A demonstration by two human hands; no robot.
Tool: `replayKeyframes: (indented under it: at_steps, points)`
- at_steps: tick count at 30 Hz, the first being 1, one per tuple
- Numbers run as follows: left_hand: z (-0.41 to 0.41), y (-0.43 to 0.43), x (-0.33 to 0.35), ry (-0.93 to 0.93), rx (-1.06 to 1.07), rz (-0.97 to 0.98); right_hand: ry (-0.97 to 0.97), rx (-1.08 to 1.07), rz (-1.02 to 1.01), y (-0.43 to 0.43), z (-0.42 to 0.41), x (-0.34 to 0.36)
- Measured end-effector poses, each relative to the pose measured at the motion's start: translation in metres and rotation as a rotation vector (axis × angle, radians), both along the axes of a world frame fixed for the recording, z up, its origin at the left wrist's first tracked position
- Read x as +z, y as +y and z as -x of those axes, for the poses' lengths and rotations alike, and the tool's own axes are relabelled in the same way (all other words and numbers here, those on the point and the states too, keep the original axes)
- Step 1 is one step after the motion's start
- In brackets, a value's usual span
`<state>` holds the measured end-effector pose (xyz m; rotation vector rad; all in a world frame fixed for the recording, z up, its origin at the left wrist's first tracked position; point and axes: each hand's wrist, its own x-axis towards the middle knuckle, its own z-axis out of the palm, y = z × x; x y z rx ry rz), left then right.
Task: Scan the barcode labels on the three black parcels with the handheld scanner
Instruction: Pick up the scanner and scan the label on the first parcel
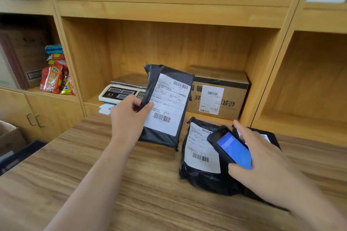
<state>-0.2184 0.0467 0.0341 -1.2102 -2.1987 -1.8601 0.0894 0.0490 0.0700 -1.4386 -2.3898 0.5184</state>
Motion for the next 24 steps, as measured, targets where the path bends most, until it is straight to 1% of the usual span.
replayKeyframes:
  at_steps: [3,5,10,16,24]
  points:
    - [-0.009,-0.003,0.005,-0.063,0.007,-0.214,-0.008,0.001,-0.018,-0.004,0.006,-0.001]
    - [-0.014,-0.005,0.008,-0.077,0.033,-0.324,-0.014,0.035,-0.008,-0.010,0.012,-0.004]
    - [-0.023,-0.003,0.008,-0.088,0.058,-0.482,0.031,0.071,-0.006,-0.018,0.023,-0.007]
    - [-0.022,-0.002,0.007,-0.110,0.074,-0.522,0.062,0.078,0.013,-0.024,0.032,-0.011]
    - [-0.026,0.000,0.005,-0.088,0.098,-0.476,0.069,0.111,0.037,-0.029,0.038,-0.016]
